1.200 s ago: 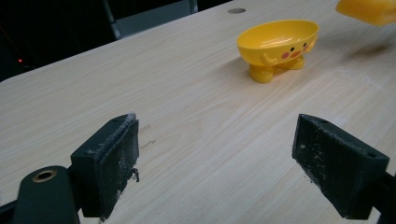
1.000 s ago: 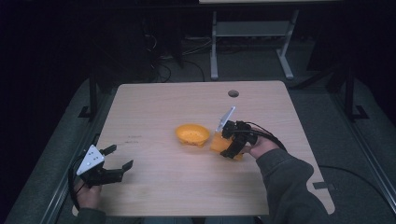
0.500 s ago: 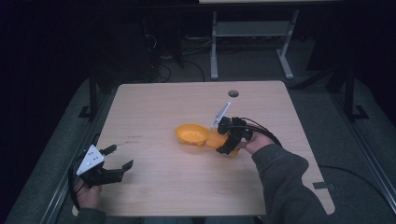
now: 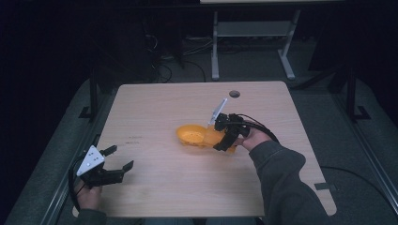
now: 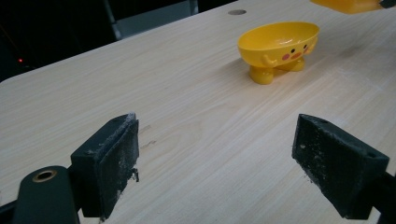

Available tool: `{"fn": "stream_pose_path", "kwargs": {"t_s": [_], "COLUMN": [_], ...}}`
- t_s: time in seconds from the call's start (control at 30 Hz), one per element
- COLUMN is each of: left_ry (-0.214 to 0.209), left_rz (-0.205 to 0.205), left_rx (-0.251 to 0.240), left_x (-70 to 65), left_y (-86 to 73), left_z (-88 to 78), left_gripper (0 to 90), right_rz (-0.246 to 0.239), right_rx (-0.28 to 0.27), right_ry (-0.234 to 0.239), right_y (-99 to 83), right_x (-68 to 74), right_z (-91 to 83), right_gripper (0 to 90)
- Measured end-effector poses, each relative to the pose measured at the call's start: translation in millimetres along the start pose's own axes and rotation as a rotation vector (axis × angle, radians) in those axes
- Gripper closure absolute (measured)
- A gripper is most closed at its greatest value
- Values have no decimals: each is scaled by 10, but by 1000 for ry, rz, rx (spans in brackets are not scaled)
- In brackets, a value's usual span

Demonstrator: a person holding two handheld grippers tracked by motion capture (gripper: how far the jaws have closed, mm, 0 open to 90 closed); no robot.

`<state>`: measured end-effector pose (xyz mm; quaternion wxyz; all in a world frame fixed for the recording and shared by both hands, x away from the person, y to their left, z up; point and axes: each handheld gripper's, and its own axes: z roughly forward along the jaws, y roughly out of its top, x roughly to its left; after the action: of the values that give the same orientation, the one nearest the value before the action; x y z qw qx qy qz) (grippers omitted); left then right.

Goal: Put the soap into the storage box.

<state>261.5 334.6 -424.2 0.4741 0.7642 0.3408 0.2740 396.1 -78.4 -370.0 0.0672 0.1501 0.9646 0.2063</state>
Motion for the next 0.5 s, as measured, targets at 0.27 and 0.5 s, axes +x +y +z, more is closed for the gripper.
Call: {"fn": "stream_pose_path", "kwargs": {"t_s": [0.27, 0.5], "left_ry": [-6, -3], "left_rz": [5, -2], "left_rx": [3, -4], "left_x": [-4, 3], "left_y": [0, -2], "left_z": [9, 2], "left_gripper": [139, 139], "right_rz": [-18, -32], "right_rx": [11, 13], "right_ry": [-5, -8], "right_y": [123, 223], "right_x": [-51, -78], "right_z": [7, 34], "right_gripper": [206, 205]}}
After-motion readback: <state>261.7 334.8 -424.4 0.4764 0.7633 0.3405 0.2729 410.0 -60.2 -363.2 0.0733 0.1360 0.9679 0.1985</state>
